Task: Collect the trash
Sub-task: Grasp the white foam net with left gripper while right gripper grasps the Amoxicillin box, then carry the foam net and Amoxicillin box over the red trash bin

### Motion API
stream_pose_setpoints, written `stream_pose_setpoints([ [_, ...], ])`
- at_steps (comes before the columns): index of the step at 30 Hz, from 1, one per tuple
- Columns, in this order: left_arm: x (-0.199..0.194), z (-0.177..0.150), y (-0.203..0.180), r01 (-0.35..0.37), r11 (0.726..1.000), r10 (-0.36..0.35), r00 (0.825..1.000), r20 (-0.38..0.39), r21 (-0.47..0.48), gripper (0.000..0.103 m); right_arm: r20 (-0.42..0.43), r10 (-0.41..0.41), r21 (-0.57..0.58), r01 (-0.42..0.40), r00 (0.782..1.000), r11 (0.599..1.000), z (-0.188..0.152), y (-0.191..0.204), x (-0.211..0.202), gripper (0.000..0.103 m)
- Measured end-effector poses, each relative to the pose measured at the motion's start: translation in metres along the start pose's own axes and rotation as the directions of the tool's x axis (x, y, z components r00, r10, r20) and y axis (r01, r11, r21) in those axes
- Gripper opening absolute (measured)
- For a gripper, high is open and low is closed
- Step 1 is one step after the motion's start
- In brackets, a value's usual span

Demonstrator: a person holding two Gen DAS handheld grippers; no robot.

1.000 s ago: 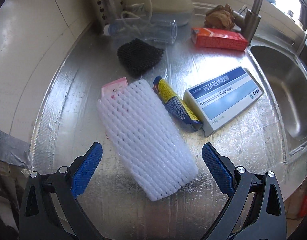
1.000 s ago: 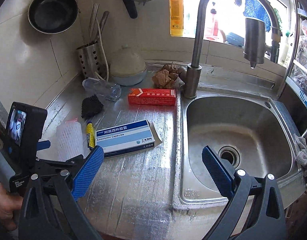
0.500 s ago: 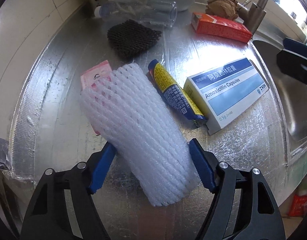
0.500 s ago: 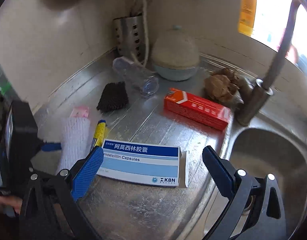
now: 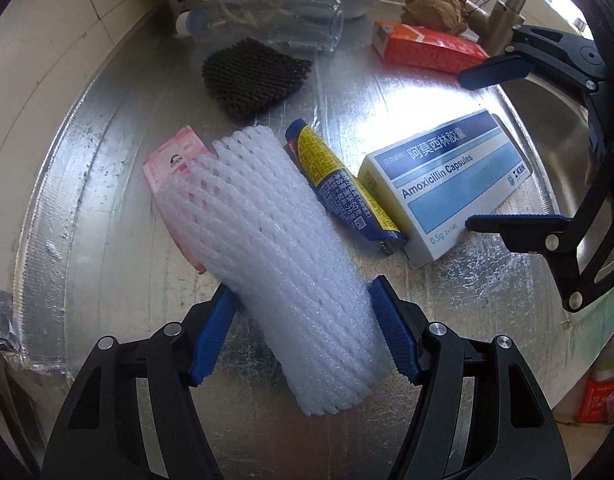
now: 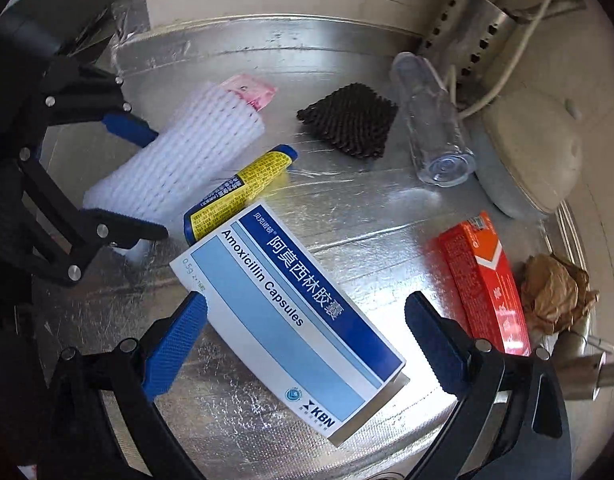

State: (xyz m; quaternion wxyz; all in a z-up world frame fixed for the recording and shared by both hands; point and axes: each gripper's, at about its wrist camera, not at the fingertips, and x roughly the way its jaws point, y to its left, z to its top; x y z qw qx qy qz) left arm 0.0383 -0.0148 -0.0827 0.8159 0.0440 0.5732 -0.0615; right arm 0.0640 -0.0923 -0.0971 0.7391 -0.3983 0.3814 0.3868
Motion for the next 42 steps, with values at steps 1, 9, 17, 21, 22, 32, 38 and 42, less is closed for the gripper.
stream_pose_setpoints([
  [1,0.0,0.0,0.0,0.001,1.0,-0.001,1.0,0.0,0.003,0.067,-0.002,0.009,-0.018,-0.009,1.0,1.0,0.002,-0.001,0.002,0.098],
  [9,-0.001,0.0,0.002,0.008,1.0,-0.008,1.0,-0.007,0.009,0.067,-0.127,0.084,-0.159,-0.104,0.988,0.982,0.009,0.0,0.019,0.098],
  [17,-0.002,-0.002,0.005,0.01,1.0,-0.01,1.0,-0.006,0.001,0.067,-0.186,0.172,-0.075,-0.189,0.967,0.979,0.009,-0.006,0.035,0.08],
  [21,-0.002,-0.004,0.003,0.009,1.0,-0.009,1.0,-0.003,0.003,0.065,-0.189,0.142,0.006,-0.144,0.972,0.99,0.007,-0.009,0.033,0.077],
  [22,-0.003,-0.003,0.003,0.011,1.0,-0.011,1.0,-0.001,0.002,0.064,-0.185,0.129,0.032,-0.125,0.974,0.992,0.006,-0.008,0.033,0.077],
  [32,-0.01,-0.009,-0.005,0.068,0.997,-0.069,0.997,0.033,0.03,0.033,-0.124,0.063,0.4,-0.008,0.99,0.917,-0.017,-0.002,0.02,0.073],
  [38,-0.016,-0.013,-0.019,0.063,0.994,-0.069,0.996,0.057,0.095,0.022,-0.08,0.034,0.538,0.015,0.996,0.843,-0.034,0.013,0.006,0.071],
  [42,-0.022,-0.015,-0.025,0.049,0.99,-0.06,0.994,0.088,0.132,0.021,-0.052,0.015,0.616,0.02,0.999,0.787,-0.048,0.011,-0.004,0.071],
])
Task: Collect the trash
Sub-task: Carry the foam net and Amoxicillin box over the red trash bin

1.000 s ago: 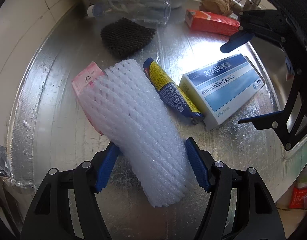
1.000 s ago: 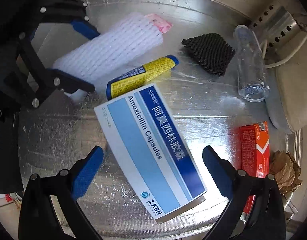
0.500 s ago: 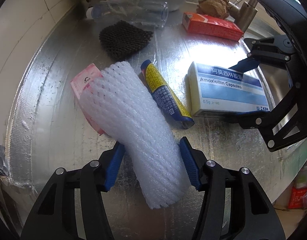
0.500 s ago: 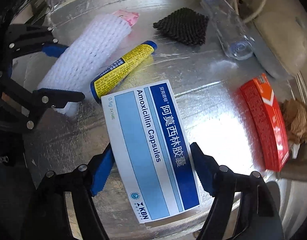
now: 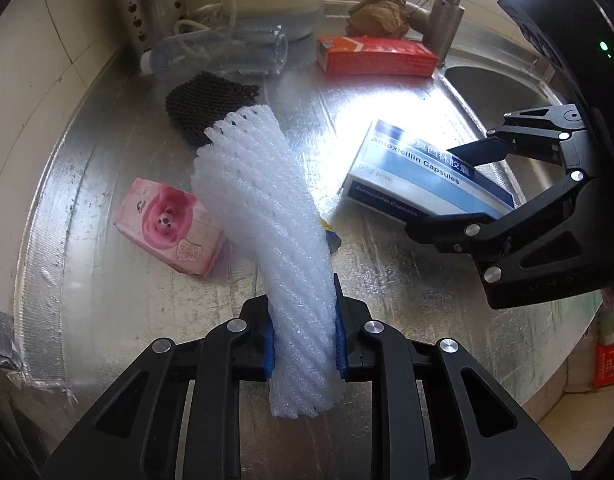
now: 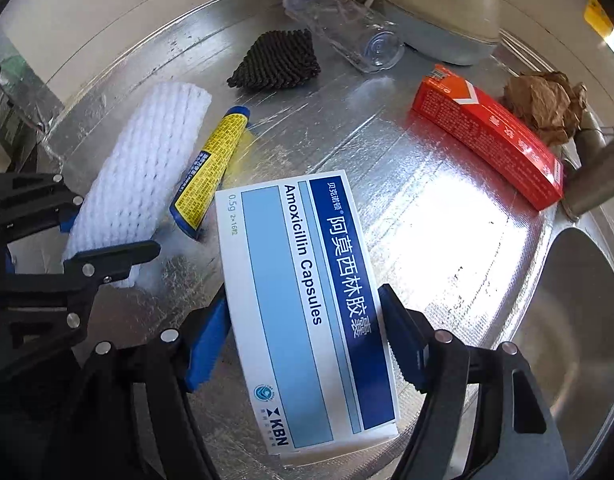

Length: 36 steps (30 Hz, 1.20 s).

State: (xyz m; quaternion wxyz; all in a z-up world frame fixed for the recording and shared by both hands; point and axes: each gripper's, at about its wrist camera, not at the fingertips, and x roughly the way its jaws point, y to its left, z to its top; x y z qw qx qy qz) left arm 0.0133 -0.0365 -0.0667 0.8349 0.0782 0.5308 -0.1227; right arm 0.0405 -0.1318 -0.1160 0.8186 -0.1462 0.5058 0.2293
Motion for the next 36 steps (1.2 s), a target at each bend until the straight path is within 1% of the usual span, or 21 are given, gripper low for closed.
stream_pose_setpoints([
  [5,-0.008,-0.006,-0.002,-0.003,1.0,0.002,1.0,0.031,0.028,0.021,0.06,0.018,0.133,-0.026,0.998,0.991,-0.005,-0.016,-0.022,0.07],
  [8,-0.016,-0.01,-0.001,-0.003,0.999,0.001,0.999,0.054,0.039,0.021,0.109,0.031,0.211,-0.054,0.994,0.976,-0.013,-0.018,-0.034,0.07],
  [11,-0.025,-0.013,0.002,-0.008,0.999,0.005,0.997,0.072,0.049,0.021,0.15,0.024,0.28,-0.066,0.988,0.958,-0.018,-0.01,-0.041,0.07],
  [14,-0.037,-0.013,0.004,-0.008,0.999,0.003,0.996,0.09,0.052,0.021,0.19,-0.013,0.348,-0.056,0.982,0.936,-0.026,-0.003,-0.062,0.07],
  [17,-0.052,-0.014,0.007,-0.009,0.998,0.002,0.993,0.118,0.057,0.021,0.221,-0.072,0.399,-0.023,0.973,0.917,-0.025,0.005,-0.081,0.07],
  [21,-0.07,-0.018,0.009,-0.002,0.997,-0.008,0.989,0.144,0.071,0.021,0.26,-0.122,0.433,-0.003,0.958,0.901,-0.027,0.021,-0.099,0.07],
  [27,-0.091,-0.036,0.008,0.011,0.994,-0.028,0.987,0.158,0.108,0.021,0.285,-0.143,0.451,-0.001,0.948,0.893,-0.047,0.05,-0.117,0.07],
  [30,-0.1,-0.048,0.008,0.018,0.992,-0.038,0.987,0.155,0.125,0.021,0.288,-0.145,0.455,-0.002,0.947,0.89,-0.059,0.063,-0.122,0.07],
  [33,-0.108,-0.063,0.01,0.034,0.988,-0.056,0.987,0.15,0.148,0.021,0.277,-0.133,0.453,-0.007,0.951,0.892,-0.074,0.078,-0.124,0.07],
  [36,-0.115,-0.081,0.014,0.057,0.98,-0.084,0.986,0.141,0.191,0.021,0.267,-0.115,0.453,-0.019,0.957,0.892,-0.094,0.093,-0.127,0.07],
])
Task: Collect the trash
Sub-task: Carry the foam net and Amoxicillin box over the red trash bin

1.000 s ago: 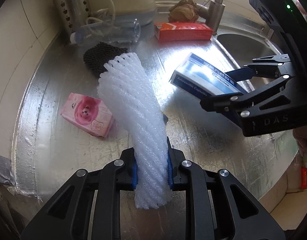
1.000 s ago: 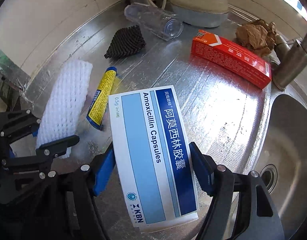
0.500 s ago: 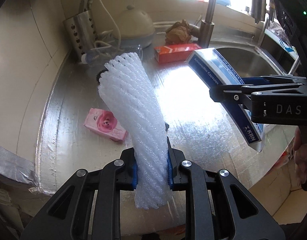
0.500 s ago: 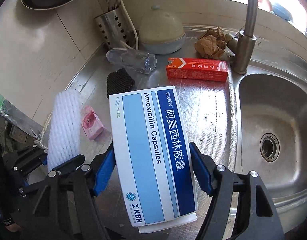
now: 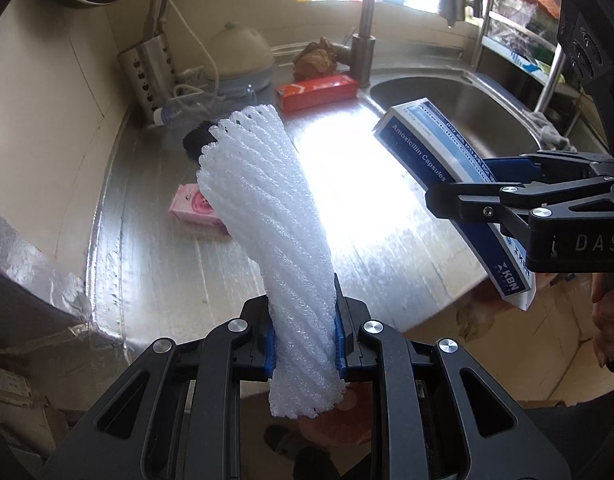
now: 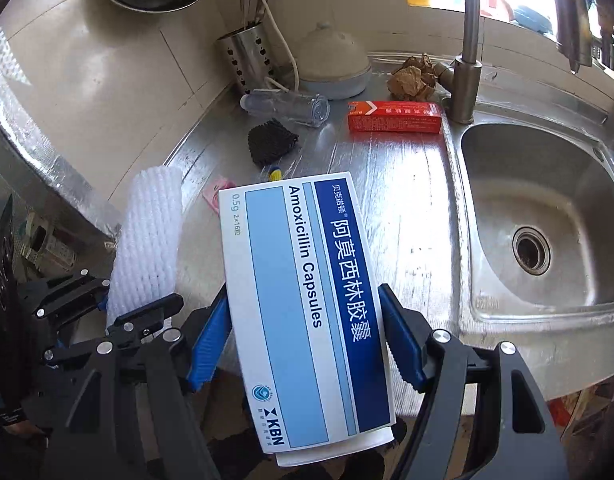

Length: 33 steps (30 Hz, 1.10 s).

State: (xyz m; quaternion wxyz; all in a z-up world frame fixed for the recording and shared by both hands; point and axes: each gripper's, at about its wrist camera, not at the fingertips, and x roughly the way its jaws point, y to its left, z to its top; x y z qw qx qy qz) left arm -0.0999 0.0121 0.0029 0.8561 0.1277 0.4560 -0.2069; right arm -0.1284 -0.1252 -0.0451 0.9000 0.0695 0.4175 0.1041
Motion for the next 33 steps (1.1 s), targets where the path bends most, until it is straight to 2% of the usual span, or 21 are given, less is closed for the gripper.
stream_pose_setpoints([
  [7,-0.012,-0.05,-0.011,0.077,0.982,-0.073,0.997,-0.031,0.173,0.021,-0.075,0.02,-0.039,-0.023,0.997,0.999,-0.064,0.016,-0.011,0.07],
  [11,-0.006,-0.083,-0.029,0.12,0.958,-0.1,0.991,-0.09,0.258,0.021,-0.16,0.015,-0.045,-0.023,0.987,0.999,-0.102,0.02,0.001,0.07],
  [14,0.005,-0.106,-0.038,0.157,0.948,-0.119,0.982,-0.147,0.277,0.021,-0.212,0.005,-0.036,-0.013,0.977,0.999,-0.127,0.019,0.016,0.07],
  [21,0.064,-0.167,-0.049,0.196,0.946,-0.111,0.944,-0.311,0.258,0.021,-0.305,0.0,0.008,0.002,0.952,1.0,-0.177,0.007,0.079,0.07],
  [26,0.118,-0.203,-0.046,0.181,0.963,-0.082,0.901,-0.425,0.198,0.021,-0.353,-0.03,0.016,0.038,0.935,0.999,-0.205,-0.005,0.13,0.07],
  [31,0.163,-0.223,-0.043,0.157,0.975,-0.064,0.875,-0.48,0.157,0.022,-0.417,-0.057,0.01,0.067,0.907,0.998,-0.235,-0.015,0.192,0.07],
  [33,0.183,-0.231,-0.043,0.151,0.978,-0.058,0.859,-0.508,0.144,0.022,-0.442,-0.06,0.006,0.071,0.895,0.997,-0.244,-0.018,0.213,0.07],
])
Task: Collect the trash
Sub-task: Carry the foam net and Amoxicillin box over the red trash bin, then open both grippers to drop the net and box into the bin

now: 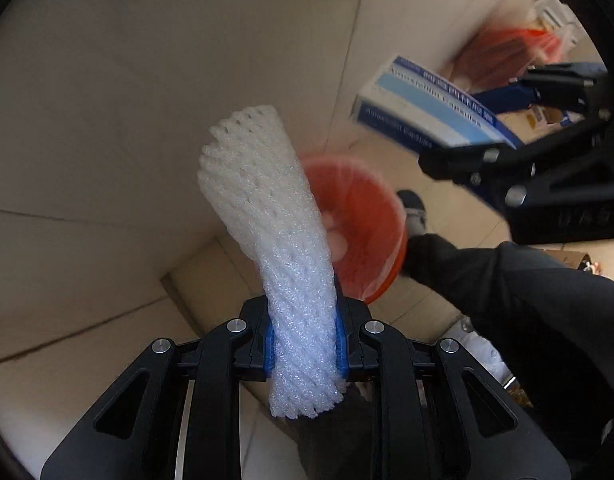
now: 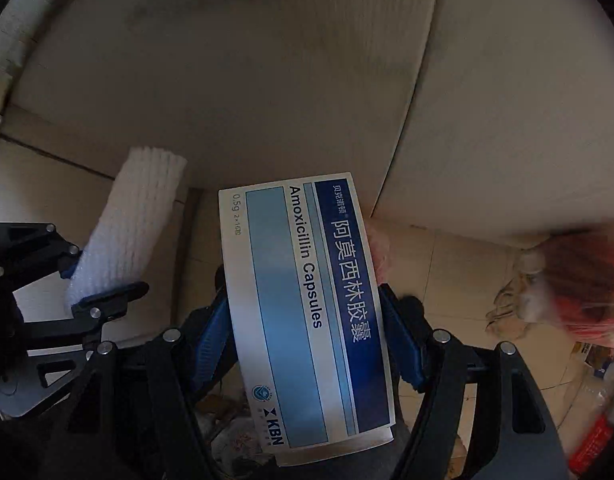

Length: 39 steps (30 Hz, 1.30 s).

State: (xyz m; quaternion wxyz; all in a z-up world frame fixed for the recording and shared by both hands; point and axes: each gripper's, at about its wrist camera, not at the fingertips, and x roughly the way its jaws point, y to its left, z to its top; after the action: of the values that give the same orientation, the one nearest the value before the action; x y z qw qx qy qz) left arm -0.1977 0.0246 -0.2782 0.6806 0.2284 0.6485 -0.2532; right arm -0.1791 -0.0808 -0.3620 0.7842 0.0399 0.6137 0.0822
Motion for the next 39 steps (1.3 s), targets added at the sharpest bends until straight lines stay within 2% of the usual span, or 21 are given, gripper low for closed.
stream_pose_setpoints([
  [3,0.028,0.002,-0.001,-0.004,1.0,0.004,0.999,-0.038,-0.002,0.024,-0.025,-0.006,-0.02,0.006,1.0,1.0,-0.003,0.001,0.028,0.07],
  [7,0.054,0.001,-0.005,-0.007,1.0,0.007,0.998,-0.069,0.004,0.034,-0.053,-0.007,-0.015,0.006,0.999,1.0,-0.006,0.002,0.055,0.07],
  [8,0.06,0.002,-0.004,-0.007,1.0,0.007,0.997,-0.073,0.002,0.039,-0.057,-0.008,-0.012,0.007,0.998,1.0,-0.006,0.0,0.06,0.07],
  [10,0.073,0.0,-0.006,-0.006,1.0,0.005,0.996,-0.09,0.0,0.04,-0.068,-0.013,-0.014,0.012,0.998,1.0,-0.006,-0.003,0.072,0.07],
  [15,0.097,0.0,-0.01,-0.012,1.0,0.011,0.993,-0.116,-0.01,0.055,-0.089,-0.018,-0.012,0.017,0.996,1.0,-0.007,-0.005,0.099,0.072],
  [17,0.102,0.001,-0.011,-0.021,1.0,0.02,0.993,-0.118,-0.006,0.056,-0.092,-0.039,-0.017,0.037,0.995,0.999,-0.007,-0.005,0.109,0.073],
  [19,0.107,0.0,-0.015,-0.024,1.0,0.024,0.992,-0.126,-0.003,0.058,-0.103,-0.049,-0.019,0.048,0.994,0.999,-0.006,-0.003,0.117,0.08],
  [21,0.111,0.001,-0.012,-0.034,0.999,0.033,0.991,-0.128,-0.003,0.068,-0.104,-0.055,-0.022,0.053,0.993,0.998,-0.006,0.0,0.123,0.089],
  [24,0.116,0.003,-0.014,-0.035,0.999,0.033,0.991,-0.133,-0.01,0.069,-0.113,-0.056,-0.022,0.054,0.992,0.998,-0.008,0.0,0.132,0.097],
  [29,0.115,0.004,-0.013,-0.048,0.999,0.045,0.989,-0.144,-0.014,0.07,-0.151,-0.059,-0.038,0.053,0.987,0.998,-0.013,-0.004,0.15,0.097],
  [33,0.081,0.003,-0.004,-0.057,0.997,0.051,0.993,-0.11,-0.046,0.071,-0.125,-0.048,-0.041,0.043,0.991,0.998,-0.021,-0.008,0.126,0.097],
  [36,0.036,0.001,0.005,-0.067,0.995,0.064,0.997,-0.051,-0.071,0.072,-0.055,-0.042,-0.058,0.038,0.998,0.998,-0.024,-0.013,0.068,0.097],
  [39,-0.026,0.006,0.014,-0.082,0.991,0.086,0.996,0.034,-0.11,0.076,0.03,-0.058,-0.059,0.059,0.998,0.996,-0.023,-0.023,-0.009,0.098],
])
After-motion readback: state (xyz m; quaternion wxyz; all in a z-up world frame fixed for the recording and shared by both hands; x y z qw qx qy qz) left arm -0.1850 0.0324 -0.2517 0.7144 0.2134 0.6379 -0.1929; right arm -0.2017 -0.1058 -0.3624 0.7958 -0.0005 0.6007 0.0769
